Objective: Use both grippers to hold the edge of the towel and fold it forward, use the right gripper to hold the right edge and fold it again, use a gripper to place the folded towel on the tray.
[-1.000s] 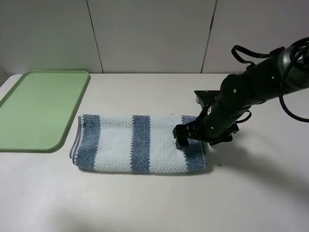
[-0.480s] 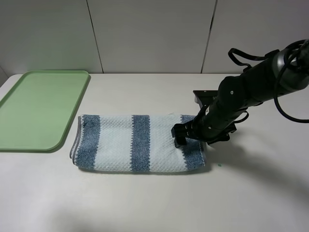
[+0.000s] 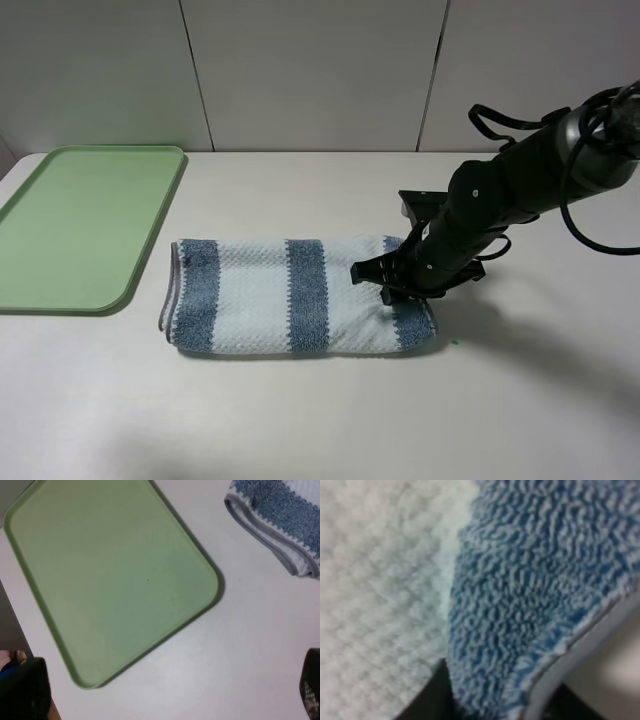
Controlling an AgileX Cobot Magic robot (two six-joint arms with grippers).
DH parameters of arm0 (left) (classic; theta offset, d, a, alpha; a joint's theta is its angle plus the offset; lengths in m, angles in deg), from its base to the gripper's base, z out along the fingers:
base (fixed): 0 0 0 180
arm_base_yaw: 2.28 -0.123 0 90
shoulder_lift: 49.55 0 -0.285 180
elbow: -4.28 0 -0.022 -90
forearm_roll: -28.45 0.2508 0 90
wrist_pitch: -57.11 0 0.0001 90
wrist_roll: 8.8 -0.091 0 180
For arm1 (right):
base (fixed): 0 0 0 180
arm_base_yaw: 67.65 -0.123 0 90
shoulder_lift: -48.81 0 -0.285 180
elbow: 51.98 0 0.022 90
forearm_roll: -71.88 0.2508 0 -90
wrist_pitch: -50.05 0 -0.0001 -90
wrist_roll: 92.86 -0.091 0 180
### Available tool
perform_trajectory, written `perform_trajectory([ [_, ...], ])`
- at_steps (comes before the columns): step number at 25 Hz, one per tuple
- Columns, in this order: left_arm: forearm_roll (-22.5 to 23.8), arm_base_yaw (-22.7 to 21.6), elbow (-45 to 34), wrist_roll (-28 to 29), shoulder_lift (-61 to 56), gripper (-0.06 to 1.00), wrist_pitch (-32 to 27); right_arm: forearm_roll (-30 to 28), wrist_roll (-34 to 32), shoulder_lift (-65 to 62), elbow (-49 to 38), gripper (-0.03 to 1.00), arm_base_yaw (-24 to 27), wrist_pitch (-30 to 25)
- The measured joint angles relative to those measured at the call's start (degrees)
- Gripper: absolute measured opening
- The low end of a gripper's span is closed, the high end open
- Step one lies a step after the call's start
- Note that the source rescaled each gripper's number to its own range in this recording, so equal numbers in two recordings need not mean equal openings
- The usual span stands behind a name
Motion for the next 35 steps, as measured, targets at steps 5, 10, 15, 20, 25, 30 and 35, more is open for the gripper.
perform_trajectory([
  [5,0.00,0.00,0.00,0.00,0.00,1.00,0.00,0.12,0.28,0.00,0.06,0.06,0.00,-0.05],
  [10,0.00,0.00,0.00,0.00,0.00,1.00,0.00,0.12,1.06,0.00,0.06,0.06,0.00,-0.11],
  [15,0.00,0.00,0.00,0.00,0.00,1.00,0.00,-0.51,1.39,-0.37,0.06,0.06,0.00,-0.35],
  [20,0.00,0.00,0.00,0.00,0.00,1.00,0.00,-2.22,3.05,-2.51,-0.17,0.06,0.24,-3.52],
  [25,0.00,0.00,0.00,0.00,0.00,1.00,0.00,-2.94,3.87,-3.92,-0.28,0.06,1.31,-5.90],
  [30,0.00,0.00,0.00,0.00,-0.01,1.00,0.00,-3.16,4.56,-6.33,-0.32,0.06,2.35,-6.96],
  [35,0.00,0.00,0.00,0.00,-0.01,1.00,0.00,-5.70,4.94,-7.68,0.18,0.06,4.86,-11.01],
])
